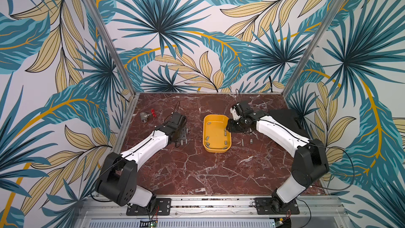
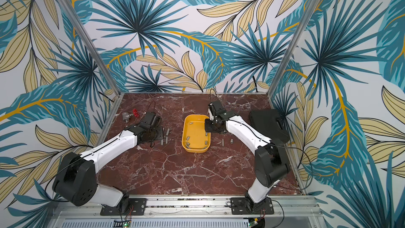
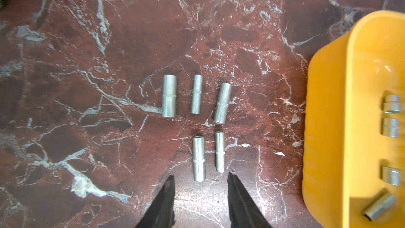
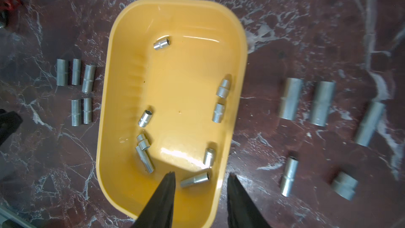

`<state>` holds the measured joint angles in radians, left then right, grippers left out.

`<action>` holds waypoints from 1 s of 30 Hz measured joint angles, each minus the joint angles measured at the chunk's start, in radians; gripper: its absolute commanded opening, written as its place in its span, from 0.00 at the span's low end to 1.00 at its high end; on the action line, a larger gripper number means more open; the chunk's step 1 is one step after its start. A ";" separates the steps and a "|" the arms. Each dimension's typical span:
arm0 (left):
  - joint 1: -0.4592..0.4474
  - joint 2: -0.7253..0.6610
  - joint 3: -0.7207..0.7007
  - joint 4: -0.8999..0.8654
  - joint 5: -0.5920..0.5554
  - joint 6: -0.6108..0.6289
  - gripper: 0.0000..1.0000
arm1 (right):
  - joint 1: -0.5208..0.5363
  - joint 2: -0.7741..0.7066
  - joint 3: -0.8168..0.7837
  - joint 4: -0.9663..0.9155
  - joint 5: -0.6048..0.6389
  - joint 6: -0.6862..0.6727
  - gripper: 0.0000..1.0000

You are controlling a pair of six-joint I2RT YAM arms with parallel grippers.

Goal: Take out the socket from the storage box
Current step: Pick up the socket head from the storage box.

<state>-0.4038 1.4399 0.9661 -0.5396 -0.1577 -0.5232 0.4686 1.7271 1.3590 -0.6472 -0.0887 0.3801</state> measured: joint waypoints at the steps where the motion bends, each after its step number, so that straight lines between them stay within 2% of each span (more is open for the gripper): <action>1: 0.000 -0.008 -0.006 -0.003 0.000 -0.002 0.43 | 0.017 0.029 0.010 0.007 0.000 0.007 0.41; 13: 0.000 -0.079 -0.139 0.011 0.006 -0.056 0.43 | 0.150 0.274 0.163 0.018 0.002 0.037 0.41; 26: 0.000 -0.084 -0.145 0.012 0.008 -0.057 0.43 | 0.189 0.405 0.266 0.011 0.006 0.047 0.40; 30: 0.000 -0.084 -0.145 0.012 0.008 -0.056 0.43 | 0.193 0.435 0.273 0.010 0.006 0.052 0.34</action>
<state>-0.4038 1.3560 0.8215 -0.5274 -0.1501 -0.5789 0.6621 2.1624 1.6321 -0.6373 -0.0826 0.4320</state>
